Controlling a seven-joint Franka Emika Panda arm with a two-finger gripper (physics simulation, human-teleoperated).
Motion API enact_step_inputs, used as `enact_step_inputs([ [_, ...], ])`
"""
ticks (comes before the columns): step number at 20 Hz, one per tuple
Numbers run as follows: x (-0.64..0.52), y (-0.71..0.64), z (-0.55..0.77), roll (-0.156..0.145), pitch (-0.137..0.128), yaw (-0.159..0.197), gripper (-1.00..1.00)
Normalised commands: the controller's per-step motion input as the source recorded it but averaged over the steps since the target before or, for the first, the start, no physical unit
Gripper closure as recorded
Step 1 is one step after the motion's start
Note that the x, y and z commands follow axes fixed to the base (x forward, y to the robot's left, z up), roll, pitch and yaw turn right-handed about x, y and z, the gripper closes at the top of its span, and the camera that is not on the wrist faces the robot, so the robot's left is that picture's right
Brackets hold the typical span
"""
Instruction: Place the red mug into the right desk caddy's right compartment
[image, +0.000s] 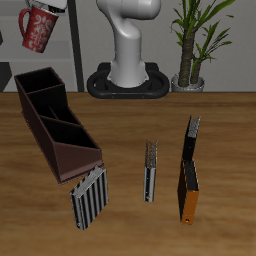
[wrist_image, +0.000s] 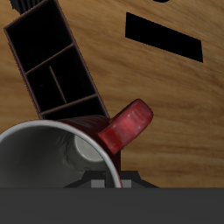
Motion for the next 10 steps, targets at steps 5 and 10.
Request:
enact_step_inputs([
  [5, 0.12, 0.08, -0.10, 0.006, -0.007, -0.006, 1.00],
  [10, 0.08, -0.01, -0.24, 0.004, 0.022, 0.001, 1.00],
])
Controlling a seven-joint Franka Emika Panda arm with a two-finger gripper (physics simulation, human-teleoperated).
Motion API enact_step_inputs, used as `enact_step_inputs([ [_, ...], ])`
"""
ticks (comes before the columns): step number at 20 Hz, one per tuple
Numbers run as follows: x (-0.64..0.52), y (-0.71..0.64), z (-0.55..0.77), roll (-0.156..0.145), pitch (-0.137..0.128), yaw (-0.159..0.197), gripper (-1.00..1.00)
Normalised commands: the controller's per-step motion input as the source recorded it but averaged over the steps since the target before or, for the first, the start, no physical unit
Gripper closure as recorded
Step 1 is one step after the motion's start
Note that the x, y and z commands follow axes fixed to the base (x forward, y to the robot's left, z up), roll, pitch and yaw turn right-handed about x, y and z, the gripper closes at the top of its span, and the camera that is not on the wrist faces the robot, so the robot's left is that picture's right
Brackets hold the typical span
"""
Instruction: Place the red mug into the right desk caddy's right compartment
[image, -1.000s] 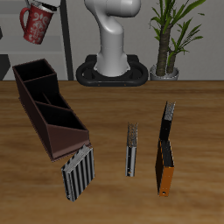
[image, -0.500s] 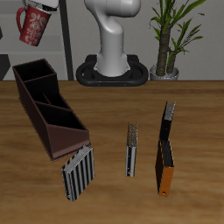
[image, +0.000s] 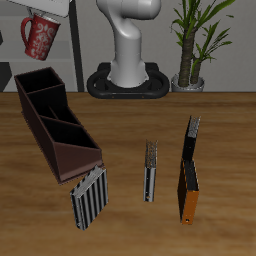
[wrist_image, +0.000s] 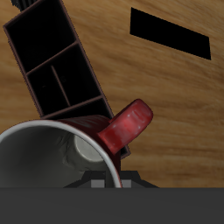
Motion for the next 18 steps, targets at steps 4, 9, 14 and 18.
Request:
enact_step_inputs([
  [4, 0.09, -0.06, -0.21, -0.011, -0.001, -0.012, 1.00],
  [9, 0.02, -0.09, -0.31, -0.013, 0.007, -0.008, 1.00],
  [14, 0.06, -0.07, -0.29, -0.019, 0.027, -0.003, 1.00],
  [18, 0.05, 0.08, -0.27, 0.014, 0.014, 0.029, 1.00],
])
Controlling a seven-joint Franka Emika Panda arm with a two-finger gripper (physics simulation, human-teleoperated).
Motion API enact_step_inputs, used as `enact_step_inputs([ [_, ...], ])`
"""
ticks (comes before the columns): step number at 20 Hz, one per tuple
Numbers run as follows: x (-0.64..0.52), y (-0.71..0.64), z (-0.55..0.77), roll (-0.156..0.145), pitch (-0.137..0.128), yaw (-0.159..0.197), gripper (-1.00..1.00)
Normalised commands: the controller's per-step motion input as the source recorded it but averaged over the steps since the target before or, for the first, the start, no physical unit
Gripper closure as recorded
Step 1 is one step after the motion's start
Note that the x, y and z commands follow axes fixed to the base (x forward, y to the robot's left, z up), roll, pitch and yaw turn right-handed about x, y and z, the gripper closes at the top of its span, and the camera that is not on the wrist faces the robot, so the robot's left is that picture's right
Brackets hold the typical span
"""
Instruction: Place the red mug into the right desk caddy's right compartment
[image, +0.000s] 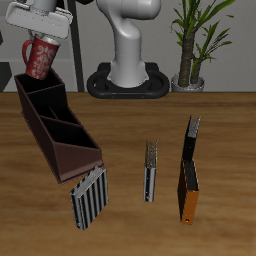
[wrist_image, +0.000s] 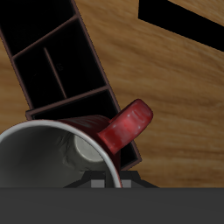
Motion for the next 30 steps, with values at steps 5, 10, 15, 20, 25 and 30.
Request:
enact_step_inputs([
  [5, 0.02, 0.02, -0.21, -0.012, 0.026, 0.032, 1.00],
  [10, -0.08, 0.00, -0.11, -0.021, -0.019, -0.059, 1.00],
  [15, 0.06, -0.07, -0.19, -0.035, 0.045, 0.045, 1.00],
  [20, 0.02, -0.07, -0.11, -0.043, 0.032, 0.055, 1.00],
  [25, -0.02, -0.12, -0.15, -0.059, 0.059, 0.073, 1.00],
  [30, 0.01, 0.01, -0.09, -0.041, 0.013, 0.145, 1.00],
])
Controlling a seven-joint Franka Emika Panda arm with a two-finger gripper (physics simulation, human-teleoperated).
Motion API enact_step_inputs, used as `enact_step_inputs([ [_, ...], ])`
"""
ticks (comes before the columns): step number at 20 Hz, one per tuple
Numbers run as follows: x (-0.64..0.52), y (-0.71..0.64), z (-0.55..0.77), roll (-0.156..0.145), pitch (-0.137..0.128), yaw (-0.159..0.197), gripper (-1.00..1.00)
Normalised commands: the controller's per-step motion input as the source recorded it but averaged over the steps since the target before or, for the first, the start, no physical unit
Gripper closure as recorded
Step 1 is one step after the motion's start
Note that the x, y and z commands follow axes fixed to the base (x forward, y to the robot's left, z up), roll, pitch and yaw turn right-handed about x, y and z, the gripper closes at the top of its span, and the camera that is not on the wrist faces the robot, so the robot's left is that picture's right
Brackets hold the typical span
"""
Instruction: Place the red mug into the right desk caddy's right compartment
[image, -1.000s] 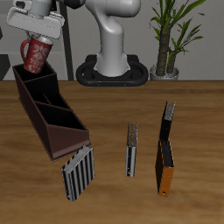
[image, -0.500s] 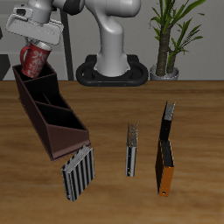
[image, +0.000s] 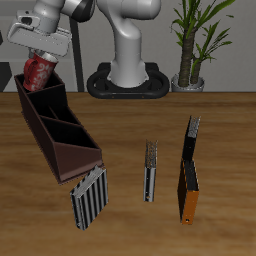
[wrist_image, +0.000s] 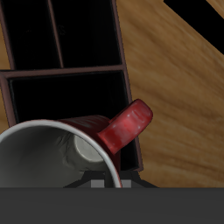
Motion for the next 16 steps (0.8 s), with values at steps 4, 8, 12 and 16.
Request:
enact_step_inputs([
  [4, 0.04, 0.05, 0.00, -0.027, 0.013, 0.086, 1.00],
  [8, 0.06, -0.01, 0.02, -0.007, -0.005, 0.038, 1.00],
  [12, 0.10, -0.10, -0.14, -0.029, 0.019, 0.107, 1.00],
  [16, 0.13, -0.07, -0.19, -0.015, 0.037, 0.060, 1.00],
])
